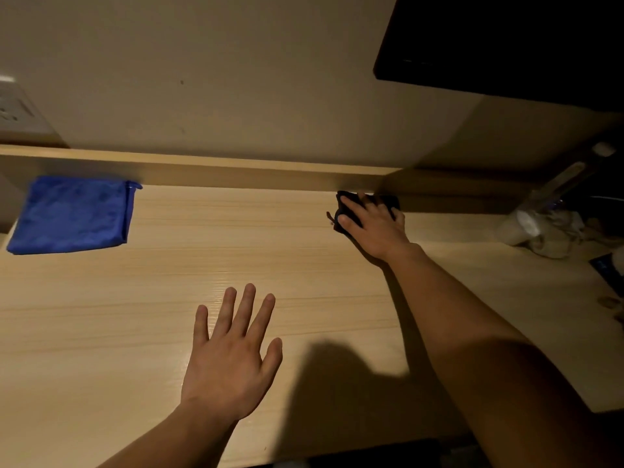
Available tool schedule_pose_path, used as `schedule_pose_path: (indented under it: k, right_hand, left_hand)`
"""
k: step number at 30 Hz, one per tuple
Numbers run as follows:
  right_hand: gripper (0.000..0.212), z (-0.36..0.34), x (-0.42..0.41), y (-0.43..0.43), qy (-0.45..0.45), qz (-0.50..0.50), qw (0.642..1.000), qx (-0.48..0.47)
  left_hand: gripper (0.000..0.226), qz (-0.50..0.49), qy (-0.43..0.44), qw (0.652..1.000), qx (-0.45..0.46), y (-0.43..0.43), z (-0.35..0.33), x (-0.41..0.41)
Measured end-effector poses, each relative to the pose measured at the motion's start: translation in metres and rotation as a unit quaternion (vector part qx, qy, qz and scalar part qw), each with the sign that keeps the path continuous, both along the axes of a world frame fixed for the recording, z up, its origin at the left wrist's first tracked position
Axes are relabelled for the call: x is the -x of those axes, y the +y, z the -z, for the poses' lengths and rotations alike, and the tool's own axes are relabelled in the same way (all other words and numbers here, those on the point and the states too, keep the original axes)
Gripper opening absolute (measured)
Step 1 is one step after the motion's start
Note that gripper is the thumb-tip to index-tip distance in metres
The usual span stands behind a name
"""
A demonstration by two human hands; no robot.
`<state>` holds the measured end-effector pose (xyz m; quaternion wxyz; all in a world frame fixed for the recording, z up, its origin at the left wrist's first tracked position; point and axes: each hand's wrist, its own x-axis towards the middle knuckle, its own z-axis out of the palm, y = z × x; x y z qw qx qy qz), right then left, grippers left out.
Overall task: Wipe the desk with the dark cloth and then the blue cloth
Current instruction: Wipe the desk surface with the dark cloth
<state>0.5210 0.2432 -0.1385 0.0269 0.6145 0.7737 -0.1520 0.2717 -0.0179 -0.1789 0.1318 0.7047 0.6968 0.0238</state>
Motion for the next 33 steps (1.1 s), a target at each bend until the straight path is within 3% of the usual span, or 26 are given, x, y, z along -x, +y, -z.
schedule_pose_path:
  k: [14,33]
  right_hand:
    - [0.061,0.013,-0.019,-0.030,-0.039,-0.051,0.998,0.003]
    - [0.060,0.020,-0.060,-0.238,-0.017,-0.079,0.997,0.008]
  left_hand:
    - [0.070,-0.008,0.010,1.000,0.019,0.003,-0.012,-0.002]
    - [0.071,-0.004,-0.012,1.000,-0.005,0.000,-0.008,-0.001]
